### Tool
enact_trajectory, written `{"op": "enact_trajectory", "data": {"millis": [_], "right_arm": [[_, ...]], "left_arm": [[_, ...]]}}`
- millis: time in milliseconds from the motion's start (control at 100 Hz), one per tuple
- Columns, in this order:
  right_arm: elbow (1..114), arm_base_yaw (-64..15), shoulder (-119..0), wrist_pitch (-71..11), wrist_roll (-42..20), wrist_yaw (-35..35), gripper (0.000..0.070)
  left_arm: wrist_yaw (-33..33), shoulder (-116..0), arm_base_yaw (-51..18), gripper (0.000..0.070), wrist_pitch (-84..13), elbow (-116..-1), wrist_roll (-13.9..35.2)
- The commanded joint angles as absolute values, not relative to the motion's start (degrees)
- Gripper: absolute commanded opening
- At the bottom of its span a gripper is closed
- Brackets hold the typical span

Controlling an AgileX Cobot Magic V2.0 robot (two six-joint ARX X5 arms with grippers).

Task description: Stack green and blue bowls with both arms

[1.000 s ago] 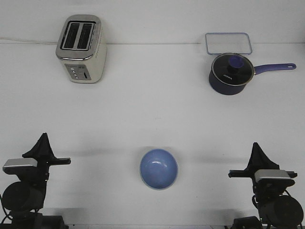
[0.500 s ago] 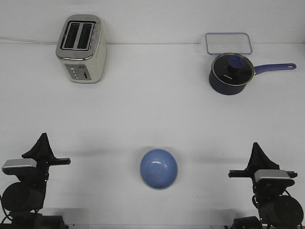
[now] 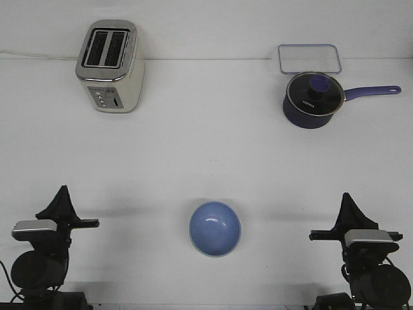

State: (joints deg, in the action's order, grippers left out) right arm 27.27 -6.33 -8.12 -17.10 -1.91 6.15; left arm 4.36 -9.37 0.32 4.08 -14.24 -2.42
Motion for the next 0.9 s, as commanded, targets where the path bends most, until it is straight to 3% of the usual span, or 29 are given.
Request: {"op": "enact_trajectory", "data": {"millis": [0,290,890], "right_arm": [[27.75,-6.42,-8.29,-16.34,-1.67,6.22,0.0000],[27.75,-6.42,-8.29,-16.34,-1.67,6.09,0.0000],[27.75,-6.42,-8.29,-16.32,-1.67,6.09,0.0000]], "left_arm": [[4.45,-7.27,0.45,0.0012,4.60,-11.00,-2.42],[0.99,-0.16,1.76,0.0012,5.91,-0.82,-1.21],[0.14,-0.27,1.91,0.0012,4.40,-0.80,0.67]]}}
